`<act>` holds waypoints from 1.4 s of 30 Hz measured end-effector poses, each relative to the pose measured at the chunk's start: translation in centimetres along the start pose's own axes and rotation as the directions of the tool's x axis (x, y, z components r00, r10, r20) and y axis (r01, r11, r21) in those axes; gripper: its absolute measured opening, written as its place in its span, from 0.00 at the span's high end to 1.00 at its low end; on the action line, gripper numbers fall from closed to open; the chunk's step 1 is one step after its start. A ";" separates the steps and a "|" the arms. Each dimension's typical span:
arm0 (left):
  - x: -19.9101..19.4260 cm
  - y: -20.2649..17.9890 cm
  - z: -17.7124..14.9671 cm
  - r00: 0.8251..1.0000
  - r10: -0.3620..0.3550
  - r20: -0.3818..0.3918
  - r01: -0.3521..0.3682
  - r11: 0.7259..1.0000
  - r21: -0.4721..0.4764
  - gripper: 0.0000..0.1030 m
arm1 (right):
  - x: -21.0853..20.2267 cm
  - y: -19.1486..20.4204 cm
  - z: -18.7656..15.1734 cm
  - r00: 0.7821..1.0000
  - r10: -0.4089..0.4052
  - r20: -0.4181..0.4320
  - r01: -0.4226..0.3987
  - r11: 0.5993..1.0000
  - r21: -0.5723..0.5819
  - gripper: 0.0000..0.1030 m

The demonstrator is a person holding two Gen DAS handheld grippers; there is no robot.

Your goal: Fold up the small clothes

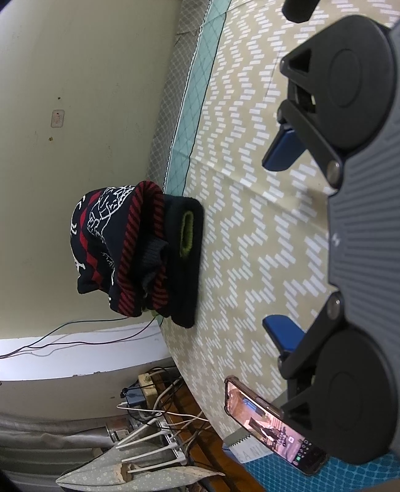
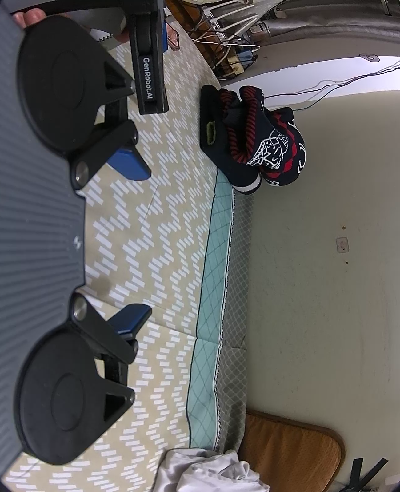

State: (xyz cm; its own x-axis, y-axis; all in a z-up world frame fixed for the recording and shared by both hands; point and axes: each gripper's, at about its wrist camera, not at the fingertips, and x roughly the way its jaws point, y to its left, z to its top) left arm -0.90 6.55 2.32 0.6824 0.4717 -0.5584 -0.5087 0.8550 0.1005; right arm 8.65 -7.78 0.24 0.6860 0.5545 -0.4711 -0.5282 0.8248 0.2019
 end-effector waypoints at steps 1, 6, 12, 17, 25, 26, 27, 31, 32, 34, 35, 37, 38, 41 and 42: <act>0.0 0.0 0.0 1.000 0.001 -0.001 -0.001 1.000 0.001 0.00 | 0.0 0.0 0.0 1.000 0.000 0.000 0.000 1.000 0.000 0.14; 0.1 -0.1 0.0 1.000 0.007 -0.002 -0.007 1.000 0.006 0.00 | 0.0 0.0 0.0 1.000 -0.002 0.000 0.002 1.000 0.001 0.13; 0.2 0.0 -0.1 1.000 0.012 -0.007 -0.012 1.000 0.006 0.00 | 0.0 0.1 -0.1 1.000 0.000 -0.001 0.000 1.000 -0.003 0.13; 0.2 -0.1 -0.1 1.000 0.013 -0.008 -0.013 1.000 0.007 0.00 | 0.1 0.1 -0.1 1.000 0.004 -0.003 -0.004 1.000 -0.006 0.14; 0.1 -0.1 -0.2 1.000 0.017 -0.004 -0.017 1.000 0.012 0.00 | 0.1 0.0 -0.1 1.000 0.007 -0.005 -0.007 1.000 -0.010 0.14; 0.1 -0.1 -0.2 1.000 0.018 -0.004 -0.018 1.000 0.012 0.00 | 0.1 0.1 -0.1 1.000 0.008 -0.005 -0.008 1.000 -0.010 0.14; 0.1 -0.1 -0.1 1.000 0.017 -0.004 -0.017 1.000 0.012 0.00 | 0.1 0.1 -0.1 1.000 0.007 -0.005 -0.007 1.000 -0.010 0.14; 0.0 -0.1 -0.2 1.000 0.017 -0.002 -0.017 1.000 0.014 0.00 | 0.1 0.1 -0.1 1.000 0.008 -0.005 -0.008 1.000 -0.011 0.14; 0.0 -0.1 -0.2 1.000 0.017 -0.003 -0.017 1.000 0.015 0.00 | 0.1 0.1 -0.1 1.000 0.008 -0.005 -0.008 1.000 -0.011 0.14; 0.1 -0.1 -0.1 1.000 0.017 -0.005 -0.017 1.000 0.015 0.00 | 0.1 0.1 -0.1 1.000 0.008 -0.005 -0.008 1.000 -0.011 0.13; 0.1 -0.1 -0.1 1.000 0.017 -0.006 -0.017 1.000 0.014 0.00 | 0.1 0.1 -0.1 1.000 0.008 -0.005 -0.008 1.000 -0.012 0.14; 0.1 -0.2 -0.1 1.000 0.019 -0.006 -0.019 1.000 0.015 0.00 | 0.1 0.1 -0.1 1.000 0.008 -0.005 -0.008 1.000 -0.011 0.14; 0.1 -0.2 -0.1 1.000 0.022 -0.007 -0.022 1.000 0.016 0.00 | 0.1 0.1 -0.1 1.000 0.008 -0.006 -0.008 1.000 -0.011 0.14; 0.1 -0.2 -0.2 1.000 0.027 -0.009 -0.027 1.000 0.017 0.00 | 0.1 0.1 -0.1 1.000 0.007 -0.006 -0.007 1.000 -0.011 0.13; 0.2 -0.2 -0.1 1.000 0.027 -0.010 -0.027 1.000 0.016 0.00 | 0.1 0.1 -0.1 1.000 0.007 -0.005 -0.007 1.000 -0.011 0.13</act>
State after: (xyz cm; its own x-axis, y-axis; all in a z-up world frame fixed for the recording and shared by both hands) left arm -0.77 6.43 2.09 0.6629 0.4924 -0.5640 -0.5184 0.8454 0.1287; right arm 8.59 -7.67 0.17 0.6794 0.5599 -0.4743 -0.5388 0.8194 0.1956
